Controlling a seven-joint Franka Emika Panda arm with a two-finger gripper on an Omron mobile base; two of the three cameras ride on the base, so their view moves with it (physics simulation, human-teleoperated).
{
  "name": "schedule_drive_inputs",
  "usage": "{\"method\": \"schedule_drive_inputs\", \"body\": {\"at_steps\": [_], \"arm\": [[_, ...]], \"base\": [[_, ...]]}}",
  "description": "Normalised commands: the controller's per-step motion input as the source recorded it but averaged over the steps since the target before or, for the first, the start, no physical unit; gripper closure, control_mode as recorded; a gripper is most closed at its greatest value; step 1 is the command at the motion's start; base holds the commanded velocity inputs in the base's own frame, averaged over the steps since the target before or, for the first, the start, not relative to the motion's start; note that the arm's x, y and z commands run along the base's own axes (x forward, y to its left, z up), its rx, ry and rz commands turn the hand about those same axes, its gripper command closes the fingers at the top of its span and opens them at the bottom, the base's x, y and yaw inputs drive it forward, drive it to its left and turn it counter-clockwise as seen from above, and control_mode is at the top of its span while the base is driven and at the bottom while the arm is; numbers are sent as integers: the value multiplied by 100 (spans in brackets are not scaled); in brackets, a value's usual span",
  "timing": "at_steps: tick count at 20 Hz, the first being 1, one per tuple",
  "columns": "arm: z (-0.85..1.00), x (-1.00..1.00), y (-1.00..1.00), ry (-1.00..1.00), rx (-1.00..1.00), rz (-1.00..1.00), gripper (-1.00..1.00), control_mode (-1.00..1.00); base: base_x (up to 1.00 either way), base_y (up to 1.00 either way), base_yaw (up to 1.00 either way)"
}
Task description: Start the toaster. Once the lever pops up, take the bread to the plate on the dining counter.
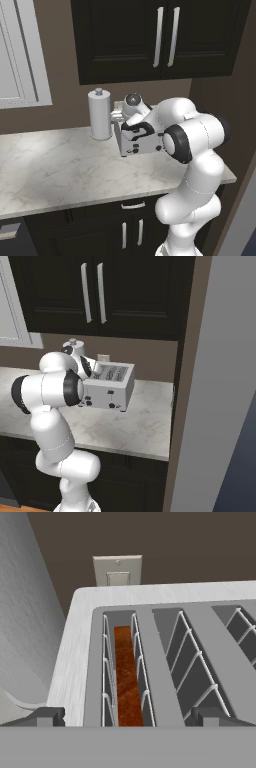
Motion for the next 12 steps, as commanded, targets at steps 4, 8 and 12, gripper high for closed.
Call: {"method": "schedule_drive_inputs", "body": {"at_steps": [4, 8, 12], "arm": [[0, 0, 0, 0, 0, 0, -100, -100], [0, 0, 0, 0, 0, 0, -100, -100], [0, 0, 0, 0, 0, 0, -100, -100]], "base": [[0, 0, 0], [0, 0, 0], [0, 0, 0]]}}
